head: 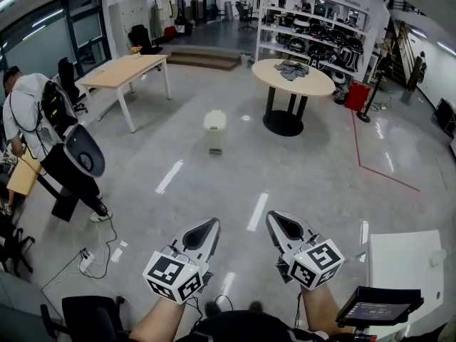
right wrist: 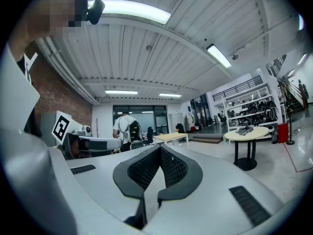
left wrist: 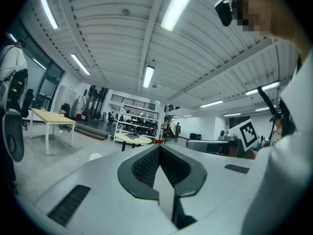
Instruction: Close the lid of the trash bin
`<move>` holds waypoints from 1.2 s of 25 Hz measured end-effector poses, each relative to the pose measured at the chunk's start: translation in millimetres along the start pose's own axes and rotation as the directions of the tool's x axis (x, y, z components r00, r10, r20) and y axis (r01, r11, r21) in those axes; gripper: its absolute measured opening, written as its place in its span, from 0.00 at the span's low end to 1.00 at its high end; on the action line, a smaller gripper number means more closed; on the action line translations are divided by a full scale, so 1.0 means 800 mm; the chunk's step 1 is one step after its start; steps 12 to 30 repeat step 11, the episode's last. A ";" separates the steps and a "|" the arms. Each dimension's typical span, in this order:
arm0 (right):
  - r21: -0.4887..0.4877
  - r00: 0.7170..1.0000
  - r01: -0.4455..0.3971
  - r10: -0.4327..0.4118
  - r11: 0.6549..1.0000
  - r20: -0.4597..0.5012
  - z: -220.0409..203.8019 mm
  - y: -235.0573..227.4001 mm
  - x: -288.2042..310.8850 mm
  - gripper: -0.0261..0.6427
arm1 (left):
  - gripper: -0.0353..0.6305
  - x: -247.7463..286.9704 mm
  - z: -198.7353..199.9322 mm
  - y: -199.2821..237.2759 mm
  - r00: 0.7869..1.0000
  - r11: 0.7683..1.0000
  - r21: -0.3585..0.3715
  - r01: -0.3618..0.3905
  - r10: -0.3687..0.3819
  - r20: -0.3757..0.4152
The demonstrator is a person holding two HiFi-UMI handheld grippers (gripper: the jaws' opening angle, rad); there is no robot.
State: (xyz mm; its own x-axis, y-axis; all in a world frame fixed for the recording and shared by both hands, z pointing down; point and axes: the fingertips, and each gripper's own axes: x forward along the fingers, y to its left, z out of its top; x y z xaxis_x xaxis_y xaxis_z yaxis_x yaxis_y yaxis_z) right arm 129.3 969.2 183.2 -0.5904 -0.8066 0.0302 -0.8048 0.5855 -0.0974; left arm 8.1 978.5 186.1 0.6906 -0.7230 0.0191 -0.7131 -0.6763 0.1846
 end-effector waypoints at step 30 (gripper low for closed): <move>-0.039 1.000 -0.005 0.005 0.999 0.006 0.001 -0.008 -0.021 0.05 | 0.04 0.007 -0.005 -0.023 1.000 1.000 0.010 -0.009 0.009 0.002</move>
